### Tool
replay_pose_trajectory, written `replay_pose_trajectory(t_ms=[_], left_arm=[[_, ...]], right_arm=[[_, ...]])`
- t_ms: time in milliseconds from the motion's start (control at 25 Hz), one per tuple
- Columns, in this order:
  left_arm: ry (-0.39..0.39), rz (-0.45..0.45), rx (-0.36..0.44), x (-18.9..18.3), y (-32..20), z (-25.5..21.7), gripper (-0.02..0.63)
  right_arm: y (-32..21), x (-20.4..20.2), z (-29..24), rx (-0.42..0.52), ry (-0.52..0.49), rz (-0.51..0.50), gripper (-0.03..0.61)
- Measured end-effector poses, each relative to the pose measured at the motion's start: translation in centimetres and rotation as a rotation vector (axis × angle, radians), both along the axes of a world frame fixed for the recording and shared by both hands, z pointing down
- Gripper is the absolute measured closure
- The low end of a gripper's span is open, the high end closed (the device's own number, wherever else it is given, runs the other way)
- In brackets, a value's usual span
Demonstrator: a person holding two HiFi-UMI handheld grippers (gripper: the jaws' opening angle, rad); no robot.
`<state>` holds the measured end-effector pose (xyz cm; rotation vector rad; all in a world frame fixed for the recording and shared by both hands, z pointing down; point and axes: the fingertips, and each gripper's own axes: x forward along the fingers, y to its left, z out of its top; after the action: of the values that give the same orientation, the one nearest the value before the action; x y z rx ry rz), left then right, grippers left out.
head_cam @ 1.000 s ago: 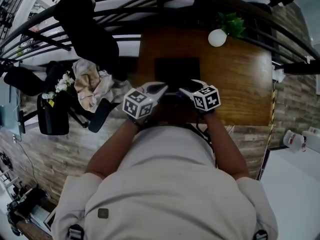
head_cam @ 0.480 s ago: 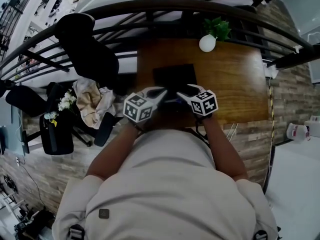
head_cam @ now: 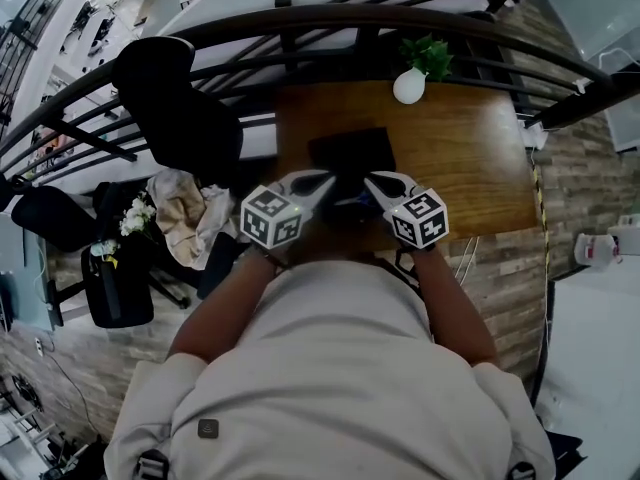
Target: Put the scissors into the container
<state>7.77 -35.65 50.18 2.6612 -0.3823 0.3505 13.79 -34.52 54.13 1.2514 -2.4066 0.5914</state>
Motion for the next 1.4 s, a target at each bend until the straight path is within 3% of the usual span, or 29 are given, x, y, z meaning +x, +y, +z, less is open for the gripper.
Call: replay_pose_trajectory(t_ms=[160, 440, 1040, 1400], left_arm=[[0.014, 0.018, 0.047, -0.7, 0.6, -1.0, 0.611], [0.029, 0.029, 0.038, -1.1, 2.0, -1.0, 0.611], [0.000, 0.016, 0.019, 2.1, 6.8, -0.3, 0.611], [-0.002, -0.040, 0.017, 3.0, 11.5, -0.2, 0.611]], right_arm=[[1.5, -0.6, -1.6, 0.068, 0.036, 0.019, 0.572], [3.7, -0.8, -3.4, 0.104, 0.042, 0.037, 0.572], [7.7, 2.9, -3.4, 0.080, -0.076, 0.043, 0.572], [12.5, 4.2, -3.4, 0.080, -0.114, 0.006, 0.572]])
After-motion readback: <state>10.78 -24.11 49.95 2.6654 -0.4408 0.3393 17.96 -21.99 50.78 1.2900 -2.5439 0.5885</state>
